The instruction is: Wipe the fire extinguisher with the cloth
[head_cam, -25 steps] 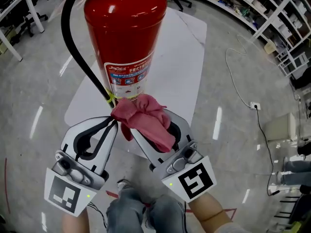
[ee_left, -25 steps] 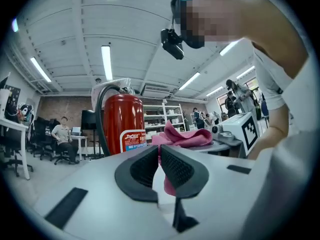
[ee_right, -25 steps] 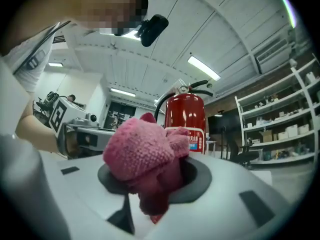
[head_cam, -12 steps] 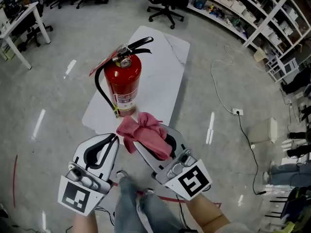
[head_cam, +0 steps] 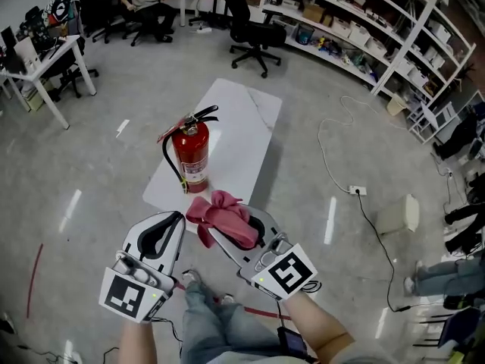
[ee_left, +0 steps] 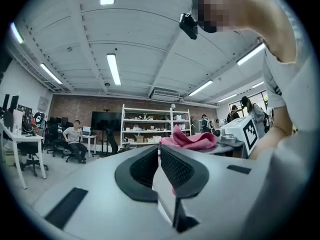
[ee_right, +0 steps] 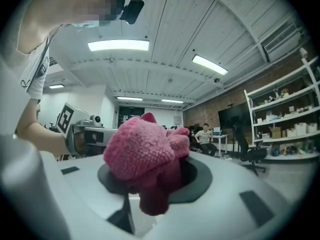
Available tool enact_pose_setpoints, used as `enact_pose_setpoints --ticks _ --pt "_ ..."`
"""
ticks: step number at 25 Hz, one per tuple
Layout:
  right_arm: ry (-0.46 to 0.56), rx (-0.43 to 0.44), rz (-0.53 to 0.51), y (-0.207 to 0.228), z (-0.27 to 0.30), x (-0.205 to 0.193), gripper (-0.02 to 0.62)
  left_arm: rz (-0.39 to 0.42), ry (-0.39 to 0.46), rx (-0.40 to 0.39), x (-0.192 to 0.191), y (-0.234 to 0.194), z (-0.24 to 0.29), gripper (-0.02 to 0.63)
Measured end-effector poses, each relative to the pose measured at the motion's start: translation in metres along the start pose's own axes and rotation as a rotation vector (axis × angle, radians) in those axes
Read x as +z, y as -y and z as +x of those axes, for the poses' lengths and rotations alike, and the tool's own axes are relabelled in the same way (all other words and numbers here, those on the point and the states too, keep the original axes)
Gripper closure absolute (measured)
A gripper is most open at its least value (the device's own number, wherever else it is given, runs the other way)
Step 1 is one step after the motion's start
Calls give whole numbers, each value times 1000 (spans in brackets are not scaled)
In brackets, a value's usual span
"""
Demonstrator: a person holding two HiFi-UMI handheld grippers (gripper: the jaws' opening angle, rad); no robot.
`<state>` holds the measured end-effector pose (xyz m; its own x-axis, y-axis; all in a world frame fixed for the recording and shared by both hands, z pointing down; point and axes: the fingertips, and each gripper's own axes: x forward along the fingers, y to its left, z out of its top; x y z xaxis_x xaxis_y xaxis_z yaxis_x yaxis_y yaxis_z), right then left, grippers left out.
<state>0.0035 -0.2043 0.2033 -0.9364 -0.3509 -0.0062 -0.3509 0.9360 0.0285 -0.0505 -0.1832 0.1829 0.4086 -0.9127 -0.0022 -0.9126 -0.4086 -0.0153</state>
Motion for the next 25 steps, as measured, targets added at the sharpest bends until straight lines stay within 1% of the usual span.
enact_pose_setpoints --ticks 3,5,8,11,18,21,25 --pt "0 14 12 -12 -19 9 434 19 24 12 18 21 -8 581" --pt "1 22 19 -20 -31 10 433 29 36 17 23 35 -14 581" --pt "16 25 25 -30 -46 15 433 19 39 22 27 53 -23 581" --pt "23 28 17 -37 -51 22 433 13 37 28 32 60 -28 581" --pt "36 26 9 -44 -63 35 433 29 51 19 46 77 -33 581" --pt "41 28 6 -46 -64 42 433 32 60 18 54 78 -34 581" --pt "42 22 -12 -46 -61 48 433 15 71 13 57 74 -35 583"
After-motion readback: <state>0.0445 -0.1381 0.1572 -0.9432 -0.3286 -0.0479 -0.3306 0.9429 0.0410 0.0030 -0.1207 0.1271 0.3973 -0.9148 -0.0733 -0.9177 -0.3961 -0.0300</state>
